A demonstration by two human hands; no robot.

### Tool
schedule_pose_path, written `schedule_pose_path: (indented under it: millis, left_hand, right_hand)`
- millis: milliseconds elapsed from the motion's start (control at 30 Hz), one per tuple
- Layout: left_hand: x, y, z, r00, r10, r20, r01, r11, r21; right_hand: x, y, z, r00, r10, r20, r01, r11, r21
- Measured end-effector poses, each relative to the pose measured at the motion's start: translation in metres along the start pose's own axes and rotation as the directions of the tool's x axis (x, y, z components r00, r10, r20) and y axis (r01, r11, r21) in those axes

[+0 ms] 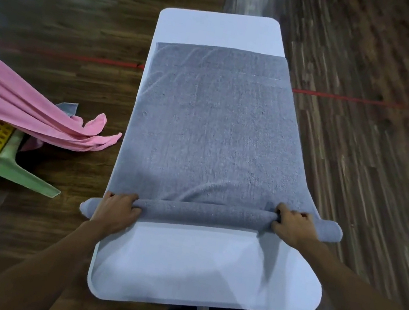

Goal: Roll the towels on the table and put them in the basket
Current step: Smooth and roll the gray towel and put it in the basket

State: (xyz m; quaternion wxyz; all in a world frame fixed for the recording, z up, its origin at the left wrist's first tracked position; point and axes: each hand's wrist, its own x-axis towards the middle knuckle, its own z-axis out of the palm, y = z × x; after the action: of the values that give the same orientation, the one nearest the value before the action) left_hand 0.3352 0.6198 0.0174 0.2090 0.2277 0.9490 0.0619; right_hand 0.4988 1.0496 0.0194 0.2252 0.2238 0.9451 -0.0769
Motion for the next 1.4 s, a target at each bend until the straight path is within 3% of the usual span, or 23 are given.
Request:
schedule_pose_path:
  millis: [100, 167, 200, 300, 400, 533, 600, 700, 733, 800, 900, 967, 1033, 1133, 1233, 1300, 1400]
  left_hand:
    - [0.003, -0.003, 0.006, 0.986, 0.011, -0.164, -0.014, 1.0, -0.014]
    - [0.004, -0.002, 0.01, 0.939, 0.005, -0.345, -0.008, 1.0, -0.008]
    - [0.004, 0.003, 0.008, 0.923, 0.008, -0.385, -0.015, 1.0, -0.015]
    - [0.001, 0.016, 0.014, 0.941, 0.109, -0.32, -0.115, 0.993, -0.001]
    - [-0.003, 0.021, 0.021, 0.979, 0.157, -0.129, -0.149, 0.986, 0.071]
    - [0.002, 0.015, 0.015, 0.986, 0.122, -0.118, -0.121, 0.993, 0.013]
    - [0.005, 0.018, 0.001, 0.992, 0.091, -0.088, -0.092, 0.996, -0.005]
    - [0.014, 0.015, -0.01, 0.994, 0.029, 0.103, -0.016, 0.992, -0.127]
    - [0.016, 0.013, -0.013, 0.99, 0.016, 0.143, 0.013, 0.979, -0.202]
    - [0.022, 0.007, -0.011, 1.0, 0.006, 0.014, -0.002, 0.961, -0.276]
    - [0.024, 0.011, -0.004, 0.944, 0.021, -0.328, -0.061, 0.992, -0.112]
    - [0.018, 0.022, -0.001, 0.927, 0.144, -0.346, -0.168, 0.985, -0.04]
    - [0.012, 0.026, 0.008, 0.944, 0.204, -0.26, -0.201, 0.979, 0.041]
    - [0.01, 0.024, 0.014, 0.978, 0.16, -0.134, -0.15, 0.985, 0.085]
    - [0.017, 0.023, 0.012, 0.969, 0.153, -0.196, -0.137, 0.986, 0.09]
    - [0.019, 0.026, 0.003, 0.972, 0.144, -0.187, -0.133, 0.989, 0.069]
    - [0.02, 0.026, -0.009, 0.994, 0.1, -0.05, -0.099, 0.995, 0.018]
  right_hand:
    - [0.0, 0.0, 0.004, 0.967, -0.027, -0.254, 0.007, 0.997, -0.081]
    - [-0.002, -0.002, 0.008, 0.899, -0.124, -0.42, 0.112, 0.992, -0.053]
    - [-0.002, -0.004, 0.01, 0.891, -0.162, -0.425, 0.167, 0.986, -0.027]
    - [-0.006, -0.012, 0.019, 0.951, -0.152, -0.269, 0.159, 0.987, 0.006]
    - [-0.007, -0.015, 0.025, 0.972, -0.133, -0.192, 0.135, 0.991, 0.001]
    - [-0.005, -0.016, 0.015, 0.97, -0.105, -0.219, 0.108, 0.994, 0.002]
    - [-0.004, -0.018, 0.006, 0.988, -0.091, -0.123, 0.091, 0.996, -0.006]
    - [-0.001, -0.018, -0.006, 0.993, 0.002, 0.115, -0.011, 0.997, 0.079]
    - [0.0, -0.017, -0.007, 0.992, 0.035, 0.123, -0.049, 0.992, 0.114]
    - [0.002, -0.017, -0.005, 0.995, 0.035, -0.095, -0.029, 0.997, 0.069]
    - [0.0, -0.021, 0.001, 0.918, -0.075, -0.389, 0.099, 0.994, 0.042]
    - [-0.003, -0.026, 0.002, 0.93, -0.119, -0.347, 0.155, 0.985, 0.076]
    - [-0.007, -0.031, 0.008, 0.957, -0.133, -0.258, 0.156, 0.985, 0.07]
    - [-0.011, -0.032, 0.019, 0.966, -0.142, -0.215, 0.151, 0.988, 0.027]
    - [-0.007, -0.033, 0.012, 0.97, -0.089, -0.225, 0.097, 0.995, 0.024]
    - [-0.002, -0.035, 0.001, 0.986, -0.102, -0.135, 0.101, 0.995, -0.011]
    - [0.003, -0.036, -0.018, 0.991, -0.07, 0.117, 0.064, 0.997, 0.053]
